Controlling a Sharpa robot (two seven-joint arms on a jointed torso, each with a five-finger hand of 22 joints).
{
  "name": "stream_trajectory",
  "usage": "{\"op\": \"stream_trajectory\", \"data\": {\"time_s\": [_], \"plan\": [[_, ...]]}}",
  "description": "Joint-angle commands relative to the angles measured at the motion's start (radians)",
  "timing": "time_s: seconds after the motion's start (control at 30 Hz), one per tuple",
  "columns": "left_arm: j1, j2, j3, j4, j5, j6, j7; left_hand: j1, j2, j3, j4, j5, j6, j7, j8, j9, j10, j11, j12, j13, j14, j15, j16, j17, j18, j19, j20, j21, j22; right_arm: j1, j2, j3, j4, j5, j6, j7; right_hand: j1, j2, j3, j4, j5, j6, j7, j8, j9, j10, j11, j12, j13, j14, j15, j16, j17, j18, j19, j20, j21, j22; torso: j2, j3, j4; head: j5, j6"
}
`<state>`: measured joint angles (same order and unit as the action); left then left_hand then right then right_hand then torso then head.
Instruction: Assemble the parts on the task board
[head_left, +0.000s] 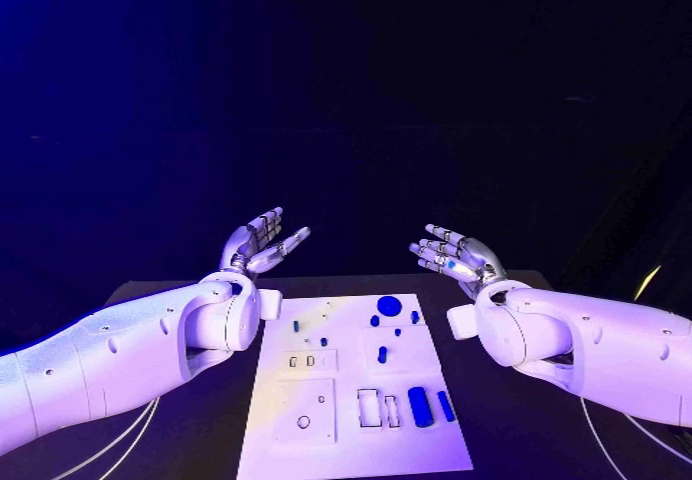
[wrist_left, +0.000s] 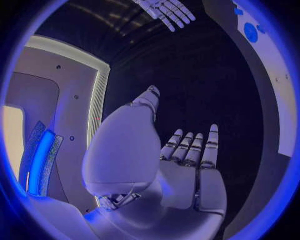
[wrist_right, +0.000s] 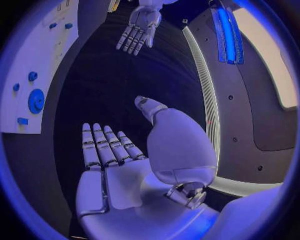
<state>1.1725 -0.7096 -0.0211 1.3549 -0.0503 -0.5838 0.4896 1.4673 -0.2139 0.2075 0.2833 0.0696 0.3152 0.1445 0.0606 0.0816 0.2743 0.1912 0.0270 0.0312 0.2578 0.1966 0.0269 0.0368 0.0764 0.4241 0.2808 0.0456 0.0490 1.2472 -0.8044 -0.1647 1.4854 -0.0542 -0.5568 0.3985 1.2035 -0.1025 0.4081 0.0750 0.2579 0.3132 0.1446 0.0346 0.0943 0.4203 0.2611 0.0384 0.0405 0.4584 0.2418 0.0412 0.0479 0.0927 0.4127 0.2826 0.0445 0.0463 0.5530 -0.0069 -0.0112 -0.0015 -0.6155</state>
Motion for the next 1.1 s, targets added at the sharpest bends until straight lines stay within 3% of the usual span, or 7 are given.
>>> {"op": "stream_trajectory", "data": {"time_s": [0.03,0.53,0.73,0.8,0.9,0.93,1.1], "plan": [[0.006,0.005,0.0,-0.008,-0.044,0.099,-0.001,0.053,-0.007,0.005,0.015,0.008,0.017,0.081,0.006,0.004,0.014,0.005,0.006,0.002,0.015,0.003,0.007,0.002,0.022,0.022,0.008,0.007,0.003,0.015,-0.002,-0.01,-0.008,-0.065,0.149,-0.06,0.044,-0.003,0.02,0.002,0.013,0.016,0.155,0.006,0.004,0.021,0.009,0.005,0.002,0.022,0.009,0.006,0.002,0.017,0.021,0.009,0.005,0.003,0.0,0.0001,-0.0003,0.0,0.0],[0.005,-0.048,-0.001,0.024,-0.025,0.108,-0.004,0.054,-0.006,0.005,0.015,0.008,0.026,0.082,0.008,0.005,0.023,0.009,0.007,0.004,0.03,0.004,0.01,0.005,0.025,0.022,0.009,0.008,0.003,0.038,-0.002,-0.019,-0.058,-0.386,0.137,-0.063,0.108,-0.008,0.033,-0.041,-0.003,0.108,0.152,0.026,0.019,0.135,-0.001,0.012,0.009,0.149,-0.004,0.026,0.018,0.03,0.107,0.007,0.032,0.014,0.017,-0.005,-0.0026,0.01,-0.012],[0.005,-0.086,-0.001,0.071,-0.025,0.131,-0.003,0.052,0.025,0.035,0.013,0.002,0.066,0.1,0.017,0.011,0.114,0.032,0.016,0.01,0.164,0.02,0.037,0.025,0.039,0.124,0.011,0.035,0.016,0.062,0.008,-0.018,-0.088,-0.63,0.124,-0.102,0.152,-0.024,0.051,-0.079,-0.014,0.372,0.126,0.096,0.071,0.464,-0.037,0.046,0.025,0.421,-0.049,0.081,0.052,0.075,0.344,0.005,0.097,0.035,0.04,-0.0067,0.0019,0.007,-0.009],[0.006,-0.101,-0.001,0.091,-0.027,0.137,-0.003,0.049,0.044,0.055,0.01,-0.002,0.115,0.11,0.03,0.019,0.205,0.046,0.025,0.016,0.283,0.024,0.064,0.042,0.052,0.26,0.009,0.069,0.032,0.07,0.011,-0.018,-0.095,-0.703,0.124,-0.118,0.157,-0.03,0.063,-0.081,-0.016,0.474,0.115,0.121,0.088,0.519,-0.052,0.046,0.024,0.469,-0.066,0.094,0.057,0.089,0.396,0.002,0.117,0.038,0.049,-0.0067,0.0036,0.007,-0.009],[0.007,-0.133,0.0,0.133,-0.029,0.15,-0.003,0.044,0.062,0.079,0.007,-0.005,0.219,0.118,0.06,0.038,0.373,0.054,0.039,0.026,0.493,0.02,0.108,0.075,0.075,0.329,0.008,0.103,0.038,0.085,0.015,-0.016,-0.102,-0.834,0.135,-0.155,0.159,-0.043,0.082,-0.079,-0.024,0.54,0.099,0.137,0.093,0.579,-0.069,0.042,0.024,0.526,-0.084,0.11,0.063,0.093,0.451,-0.013,0.137,0.04,0.064,-0.007,0.0092,0.003,-0.006],[0.007,-0.149,0.0,0.154,-0.03,0.154,-0.004,0.041,0.07,0.091,0.004,-0.007,0.295,0.125,0.084,0.053,0.5,0.049,0.059,0.034,0.541,0.007,0.127,0.089,0.089,0.368,0.007,0.125,0.044,0.093,0.017,-0.016,-0.104,-0.895,0.145,-0.174,0.157,-0.053,0.093,-0.073,-0.035,0.57,0.089,0.146,0.093,0.622,-0.082,0.04,0.024,0.58,-0.103,0.131,0.072,0.093,0.502,-0.033,0.162,0.047,0.073,-0.0068,0.0122,0.001,-0.002],[0.009,-0.201,0.001,0.225,-0.03,0.17,-0.008,0.035,0.074,0.115,-0.004,-0.008,0.44,0.119,0.136,0.081,0.602,0.026,0.073,0.038,0.63,-0.02,0.163,0.128,0.107,0.445,-0.003,0.172,0.059,0.115,0.025,-0.014,-0.109,-1.084,0.205,-0.235,0.162,-0.072,0.099,-0.064,-0.065,0.62,0.066,0.16,0.095,0.696,-0.109,0.03,0.024,0.684,-0.142,0.172,0.105,0.091,0.599,-0.077,0.221,0.07,0.098,-0.0075,0.0222,-0.004,0.005]]}}
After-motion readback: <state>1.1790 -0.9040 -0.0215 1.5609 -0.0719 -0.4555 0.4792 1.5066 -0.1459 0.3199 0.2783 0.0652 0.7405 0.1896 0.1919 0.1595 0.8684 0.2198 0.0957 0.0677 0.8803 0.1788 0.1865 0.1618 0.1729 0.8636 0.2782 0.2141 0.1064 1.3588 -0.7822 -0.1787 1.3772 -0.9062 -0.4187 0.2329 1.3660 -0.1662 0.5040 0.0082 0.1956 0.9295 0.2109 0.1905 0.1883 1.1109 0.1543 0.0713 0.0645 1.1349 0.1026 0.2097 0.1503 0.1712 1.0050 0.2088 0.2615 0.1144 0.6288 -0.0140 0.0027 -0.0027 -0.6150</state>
